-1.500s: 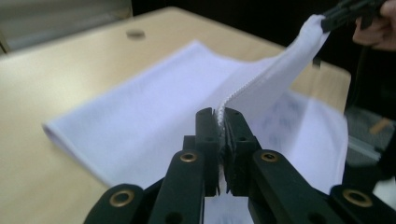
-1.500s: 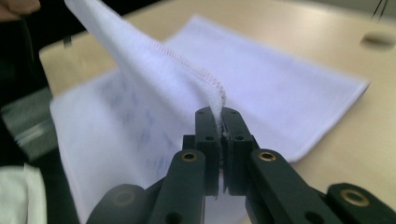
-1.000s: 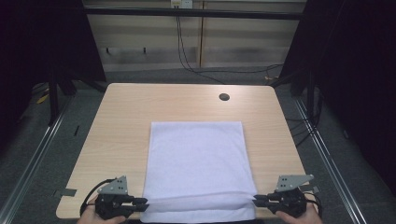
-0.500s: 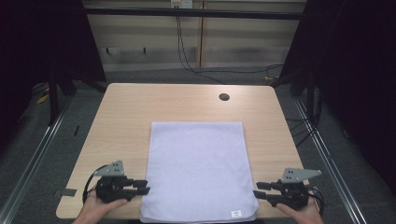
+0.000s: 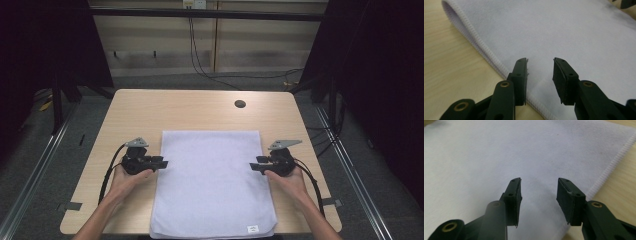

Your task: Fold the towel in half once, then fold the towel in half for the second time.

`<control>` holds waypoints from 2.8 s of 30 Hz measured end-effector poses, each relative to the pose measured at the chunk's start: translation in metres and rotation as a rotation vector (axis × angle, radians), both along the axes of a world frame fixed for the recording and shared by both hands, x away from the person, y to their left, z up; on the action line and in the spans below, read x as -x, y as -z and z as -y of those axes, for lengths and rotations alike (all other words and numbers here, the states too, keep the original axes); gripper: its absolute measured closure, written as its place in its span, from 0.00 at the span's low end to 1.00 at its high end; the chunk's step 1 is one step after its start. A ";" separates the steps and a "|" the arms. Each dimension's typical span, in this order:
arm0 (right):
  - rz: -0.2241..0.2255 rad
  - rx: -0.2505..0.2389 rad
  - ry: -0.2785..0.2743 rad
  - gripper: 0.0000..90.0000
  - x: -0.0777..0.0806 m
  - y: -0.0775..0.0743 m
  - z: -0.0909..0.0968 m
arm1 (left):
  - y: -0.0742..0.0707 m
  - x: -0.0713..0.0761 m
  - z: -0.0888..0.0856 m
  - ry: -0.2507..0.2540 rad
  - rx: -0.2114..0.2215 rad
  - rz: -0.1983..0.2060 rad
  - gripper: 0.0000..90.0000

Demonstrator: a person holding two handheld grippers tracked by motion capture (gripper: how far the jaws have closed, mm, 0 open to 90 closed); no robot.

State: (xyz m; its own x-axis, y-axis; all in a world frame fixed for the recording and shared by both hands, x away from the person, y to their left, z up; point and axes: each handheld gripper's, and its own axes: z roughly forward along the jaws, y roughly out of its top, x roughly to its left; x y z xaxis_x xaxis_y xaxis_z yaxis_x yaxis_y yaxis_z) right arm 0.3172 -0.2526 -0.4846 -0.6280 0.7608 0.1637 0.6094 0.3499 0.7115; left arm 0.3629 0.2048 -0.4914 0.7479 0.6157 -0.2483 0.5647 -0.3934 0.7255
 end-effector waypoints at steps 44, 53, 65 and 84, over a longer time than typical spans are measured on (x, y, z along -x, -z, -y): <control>0.034 -0.047 -0.009 0.66 0.030 -0.021 0.027 | -0.017 0.023 -0.012 0.038 0.033 0.040 0.70; -0.013 -0.014 0.015 0.63 -0.019 -0.002 0.027 | -0.001 -0.005 -0.012 -0.019 -0.009 0.049 0.61; -0.047 0.004 0.011 0.60 -0.020 0.011 0.027 | 0.010 -0.006 -0.009 0.044 -0.020 -0.012 0.57; 0.059 -0.150 0.002 0.96 -0.027 -0.034 0.035 | -0.032 -0.012 -0.022 0.019 0.120 0.082 0.95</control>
State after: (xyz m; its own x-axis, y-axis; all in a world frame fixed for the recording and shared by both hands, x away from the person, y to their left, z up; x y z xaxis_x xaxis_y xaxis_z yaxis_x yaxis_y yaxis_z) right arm 0.3445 -0.2875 -0.4504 -0.6382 0.7319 0.2386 0.5659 0.2359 0.7900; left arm 0.3746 0.2271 -0.4592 0.7798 0.5709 -0.2567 0.4947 -0.3109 0.8115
